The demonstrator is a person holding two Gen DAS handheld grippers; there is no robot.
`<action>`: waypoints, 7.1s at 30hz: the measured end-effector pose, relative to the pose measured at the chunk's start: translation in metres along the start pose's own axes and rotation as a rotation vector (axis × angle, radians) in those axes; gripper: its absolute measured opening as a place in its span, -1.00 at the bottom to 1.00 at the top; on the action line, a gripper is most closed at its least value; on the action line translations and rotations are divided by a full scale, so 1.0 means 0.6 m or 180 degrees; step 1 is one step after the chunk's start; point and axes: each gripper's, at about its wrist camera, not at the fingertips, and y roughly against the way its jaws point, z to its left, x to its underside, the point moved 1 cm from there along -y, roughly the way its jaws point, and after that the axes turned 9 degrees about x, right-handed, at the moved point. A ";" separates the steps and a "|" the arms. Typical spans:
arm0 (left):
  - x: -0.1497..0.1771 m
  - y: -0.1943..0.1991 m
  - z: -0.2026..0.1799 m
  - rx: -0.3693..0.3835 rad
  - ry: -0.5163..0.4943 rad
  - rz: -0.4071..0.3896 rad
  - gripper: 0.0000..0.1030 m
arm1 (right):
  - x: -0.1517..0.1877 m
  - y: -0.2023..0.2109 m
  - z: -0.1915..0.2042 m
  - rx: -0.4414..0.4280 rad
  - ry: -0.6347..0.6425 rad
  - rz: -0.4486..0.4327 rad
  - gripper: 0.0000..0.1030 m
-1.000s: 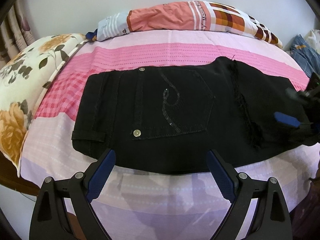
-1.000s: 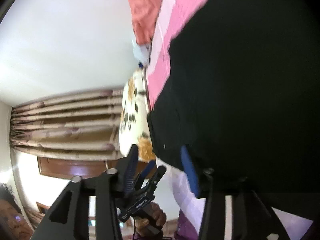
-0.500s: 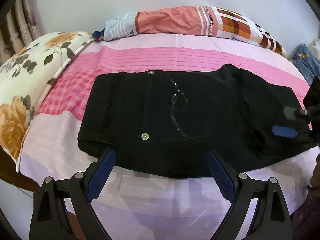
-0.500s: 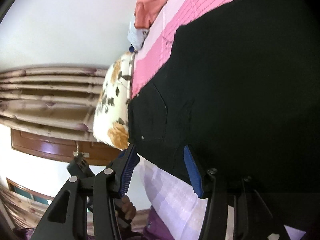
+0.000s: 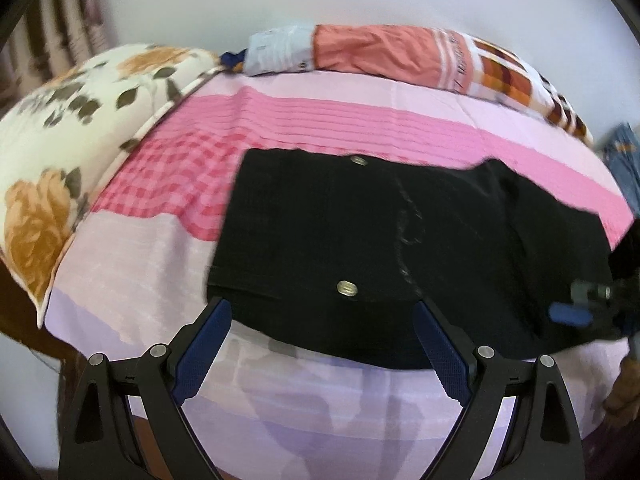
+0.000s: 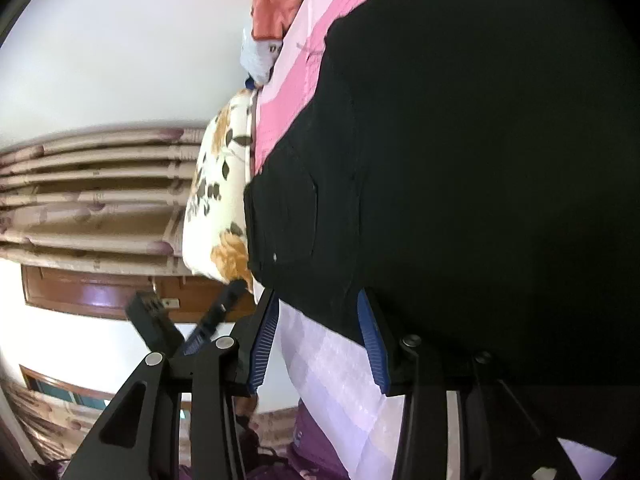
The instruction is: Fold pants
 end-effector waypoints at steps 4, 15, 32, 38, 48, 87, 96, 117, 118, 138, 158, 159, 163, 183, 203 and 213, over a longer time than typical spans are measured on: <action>-0.015 0.012 0.073 0.0045 0.0413 -0.0030 0.79 | 0.003 0.000 0.009 -0.0016 0.0100 0.0010 -0.22; -0.029 -0.055 0.211 0.1222 0.0761 0.0276 0.79 | 0.002 0.035 0.038 -0.0338 0.0197 -0.0272 0.20; -0.009 -0.094 0.275 0.2444 0.1709 0.0774 0.79 | 0.007 0.032 0.029 -0.0159 -0.0010 -0.0344 0.31; 0.009 -0.094 0.255 0.2564 0.2056 0.0792 0.79 | 0.006 0.025 0.029 -0.0101 -0.0037 -0.0354 0.34; -0.009 -0.116 0.233 0.2442 0.2168 0.0380 0.79 | 0.007 0.030 0.023 -0.0175 -0.0112 -0.0328 0.38; 0.046 -0.091 0.241 0.1838 0.2047 -0.0381 0.57 | 0.011 0.018 0.026 0.0001 -0.0203 -0.0312 0.48; 0.036 -0.104 0.229 0.2154 0.1940 -0.0407 0.57 | 0.013 0.017 0.028 0.0088 -0.0238 -0.0332 0.51; 0.018 -0.074 0.192 0.1900 0.1216 -0.0565 -0.42 | 0.007 0.021 0.032 0.0059 -0.0232 -0.0391 0.57; 0.019 -0.068 0.190 0.1891 0.1203 -0.0566 -0.42 | 0.007 0.028 0.034 0.0026 -0.0209 -0.0449 0.57; -0.107 0.058 -0.069 0.2161 0.0177 -0.0716 -0.42 | -0.010 0.192 -0.015 -0.0618 -0.0374 -0.1195 0.61; -0.020 -0.118 -0.474 0.2829 -0.0922 0.0394 -0.32 | -0.023 0.296 -0.194 -0.1085 -0.1126 -0.1350 0.78; -0.029 -0.109 -0.469 0.2849 -0.0926 0.0357 -0.25 | -0.025 0.292 -0.195 -0.1093 -0.1137 -0.1326 0.78; -0.041 -0.073 -0.459 0.3101 -0.0871 0.0215 0.00 | -0.038 0.281 -0.177 -0.1021 -0.0999 -0.1214 0.84; -0.040 -0.031 -0.206 0.2100 -0.0069 -0.0115 0.44 | -0.073 0.225 -0.114 0.0684 -0.0132 -0.0701 -0.67; -0.019 -0.054 -0.217 0.2084 0.0024 0.0082 0.44 | -0.026 0.408 -0.170 0.0248 -0.0513 -0.1663 -0.42; -0.008 -0.070 -0.215 0.2159 0.0166 0.0247 0.44 | 0.054 0.327 -0.160 0.0304 -0.0667 -0.1184 -0.42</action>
